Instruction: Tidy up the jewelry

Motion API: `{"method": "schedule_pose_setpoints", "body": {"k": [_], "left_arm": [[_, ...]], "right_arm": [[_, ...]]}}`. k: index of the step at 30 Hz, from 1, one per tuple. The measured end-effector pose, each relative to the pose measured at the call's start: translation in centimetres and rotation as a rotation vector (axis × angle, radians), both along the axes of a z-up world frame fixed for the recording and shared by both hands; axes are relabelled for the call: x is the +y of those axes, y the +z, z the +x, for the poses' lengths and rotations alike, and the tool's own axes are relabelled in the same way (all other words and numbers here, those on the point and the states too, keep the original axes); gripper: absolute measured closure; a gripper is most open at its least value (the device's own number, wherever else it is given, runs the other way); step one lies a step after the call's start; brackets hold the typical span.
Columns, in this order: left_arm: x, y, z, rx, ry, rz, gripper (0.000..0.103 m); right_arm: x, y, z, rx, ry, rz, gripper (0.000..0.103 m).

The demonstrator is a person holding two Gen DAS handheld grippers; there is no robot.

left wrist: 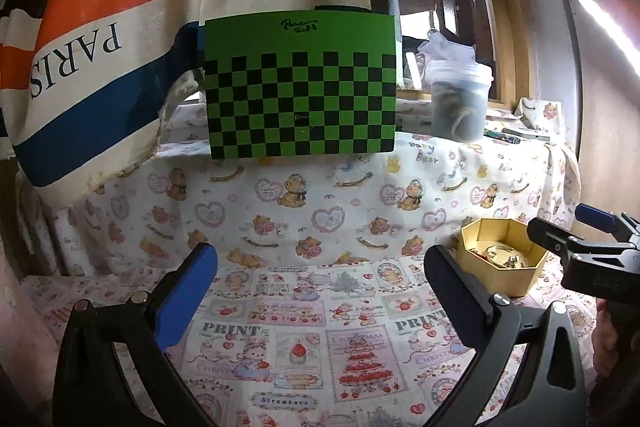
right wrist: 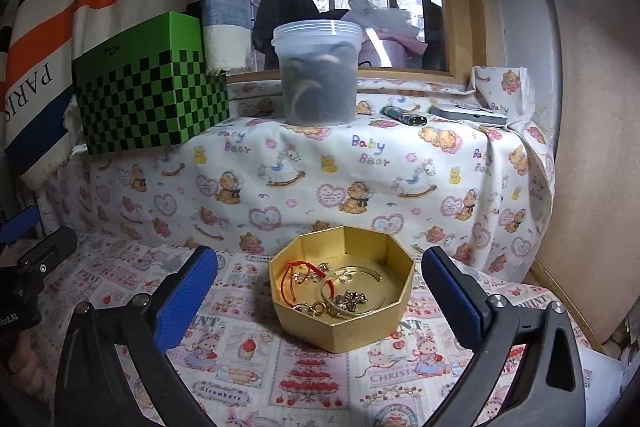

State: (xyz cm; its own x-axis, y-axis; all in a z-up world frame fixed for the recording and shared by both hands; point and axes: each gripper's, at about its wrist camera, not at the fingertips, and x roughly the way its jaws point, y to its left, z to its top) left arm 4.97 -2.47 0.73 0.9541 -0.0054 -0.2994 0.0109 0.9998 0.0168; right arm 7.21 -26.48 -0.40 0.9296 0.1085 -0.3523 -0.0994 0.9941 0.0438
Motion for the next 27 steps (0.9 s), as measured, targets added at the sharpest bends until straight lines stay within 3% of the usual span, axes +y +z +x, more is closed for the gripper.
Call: {"method": "schedule_pose_setpoints", "body": {"k": [27], "left_arm": [[0.06, -0.09, 0.00, 0.007, 0.031, 0.011, 0.001]], "right_arm": [[0.80, 0.19, -0.70, -0.034, -0.006, -0.039, 0.000]]}}
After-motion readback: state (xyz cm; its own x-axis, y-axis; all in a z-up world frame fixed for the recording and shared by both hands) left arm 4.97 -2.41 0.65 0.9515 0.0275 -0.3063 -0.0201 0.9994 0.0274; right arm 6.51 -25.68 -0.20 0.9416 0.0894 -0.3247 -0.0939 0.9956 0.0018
